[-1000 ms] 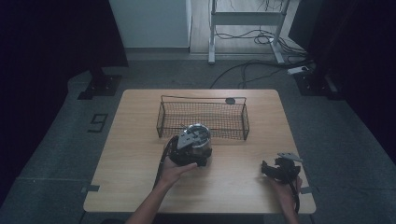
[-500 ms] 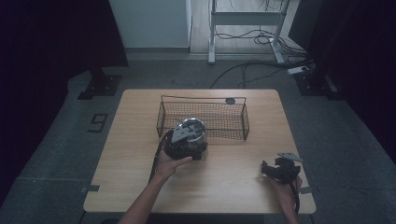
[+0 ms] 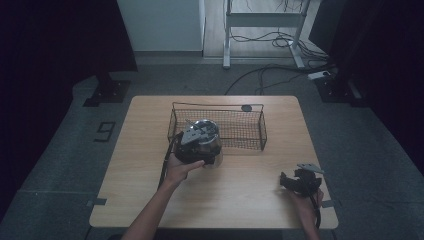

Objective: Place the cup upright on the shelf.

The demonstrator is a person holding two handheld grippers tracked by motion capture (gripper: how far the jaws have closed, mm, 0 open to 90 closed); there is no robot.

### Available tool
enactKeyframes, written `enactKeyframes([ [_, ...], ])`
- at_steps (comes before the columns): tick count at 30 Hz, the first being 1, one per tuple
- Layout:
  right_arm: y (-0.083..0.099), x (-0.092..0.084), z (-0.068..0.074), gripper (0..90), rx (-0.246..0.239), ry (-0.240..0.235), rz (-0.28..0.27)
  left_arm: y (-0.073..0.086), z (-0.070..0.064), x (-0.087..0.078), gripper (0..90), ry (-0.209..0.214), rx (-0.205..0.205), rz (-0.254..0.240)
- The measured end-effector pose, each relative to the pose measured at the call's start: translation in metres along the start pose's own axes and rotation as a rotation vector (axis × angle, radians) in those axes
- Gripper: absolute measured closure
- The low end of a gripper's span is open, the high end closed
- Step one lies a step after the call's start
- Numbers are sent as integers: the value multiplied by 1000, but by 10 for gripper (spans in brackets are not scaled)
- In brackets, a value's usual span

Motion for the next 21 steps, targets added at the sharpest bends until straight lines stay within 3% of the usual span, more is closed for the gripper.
enactKeyframes([
  [21,0,0,0,97,0,-1,1,-26,11,3,38,-25,-17,-20],
])
Point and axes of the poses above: each handheld gripper's, and its own axes: x roughly forward along the jaws, y roughly out of its underside, z roughly to its left, the point moved 7 cm from there along x, roughly forward along the jaws, and after that the axes turned 3 degrees about -x, right-handed, at the moved point
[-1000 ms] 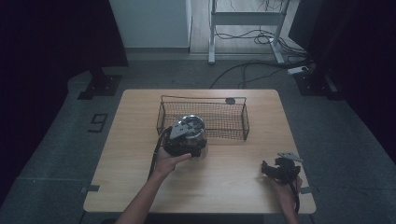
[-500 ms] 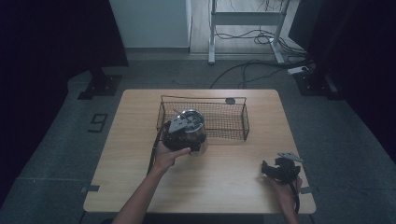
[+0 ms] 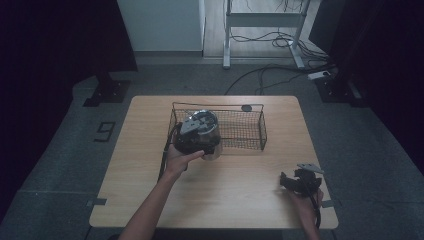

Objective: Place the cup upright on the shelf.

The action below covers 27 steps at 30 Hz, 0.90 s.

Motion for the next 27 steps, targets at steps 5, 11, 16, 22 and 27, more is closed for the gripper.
enactKeyframes([
  [5,0,0,0,97,0,0,0,-7,-1,-1,38,-1,8,-9],
  [11,0,0,0,97,-1,0,-1,-15,-1,-1,38,-10,16,-10],
  [16,0,0,0,97,-2,0,-1,-19,0,1,38,-11,13,-7],
  [22,0,0,0,97,-1,0,-3,-23,2,6,38,-15,15,-1],
  [27,0,0,0,97,-2,0,-3,-28,5,11,38,-28,13,6],
])
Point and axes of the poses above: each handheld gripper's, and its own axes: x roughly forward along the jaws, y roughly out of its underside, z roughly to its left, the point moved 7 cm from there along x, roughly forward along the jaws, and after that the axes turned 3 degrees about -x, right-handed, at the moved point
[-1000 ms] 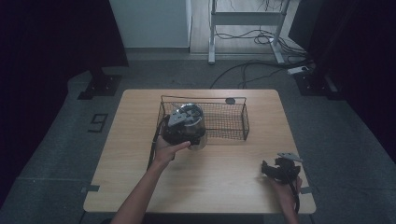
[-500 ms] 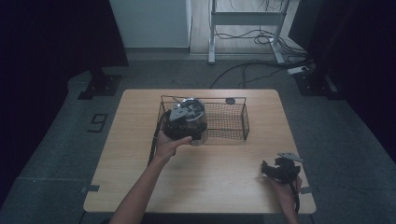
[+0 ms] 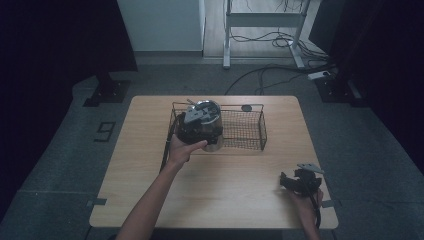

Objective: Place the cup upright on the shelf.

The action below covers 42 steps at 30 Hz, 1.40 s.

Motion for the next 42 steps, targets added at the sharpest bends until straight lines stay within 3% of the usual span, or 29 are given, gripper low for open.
enactKeyframes([
  [5,0,0,0,98,0,0,0,-7,3,3,38,8,-11,-7],
  [15,0,0,0,98,0,0,0,-15,6,6,38,-6,0,-5],
  [19,0,0,0,98,0,0,0,-18,6,9,38,-22,27,-8],
  [27,0,0,0,98,-1,0,-1,-22,8,16,38,-12,19,-10],
  [37,0,0,0,98,-1,-1,-1,-27,21,29,38,-24,-1,3],
  [42,0,0,0,99,0,-1,0,-27,27,37,38,-47,13,9],
])
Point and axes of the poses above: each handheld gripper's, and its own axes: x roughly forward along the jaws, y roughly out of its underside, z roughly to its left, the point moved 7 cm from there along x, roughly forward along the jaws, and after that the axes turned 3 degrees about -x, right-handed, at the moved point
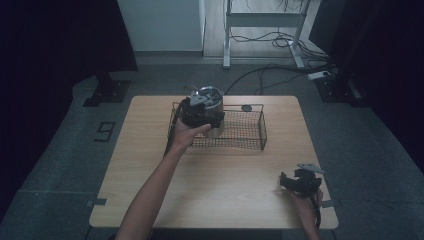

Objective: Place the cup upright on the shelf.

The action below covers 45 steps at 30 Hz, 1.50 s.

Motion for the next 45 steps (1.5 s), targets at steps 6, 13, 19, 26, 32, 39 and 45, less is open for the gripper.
enactKeyframes([
  [6,0,0,0,100,0,0,0,3,10,9,38,-19,-14,8],
  [13,0,-1,0,110,-2,-1,0,9,28,23,38,-43,-54,18],
  [19,0,-1,0,111,-1,0,-1,13,34,31,38,-53,-67,22],
  [26,1,-1,0,114,0,-1,-2,19,36,44,38,-62,-69,30],
  [32,1,-1,0,114,-1,0,-2,26,34,54,38,-69,-63,58],
  [39,1,-1,0,114,-1,0,-2,36,33,64,37,-74,-63,87],
  [45,1,-1,0,114,-1,0,-2,45,34,71,37,-82,-72,96],
])
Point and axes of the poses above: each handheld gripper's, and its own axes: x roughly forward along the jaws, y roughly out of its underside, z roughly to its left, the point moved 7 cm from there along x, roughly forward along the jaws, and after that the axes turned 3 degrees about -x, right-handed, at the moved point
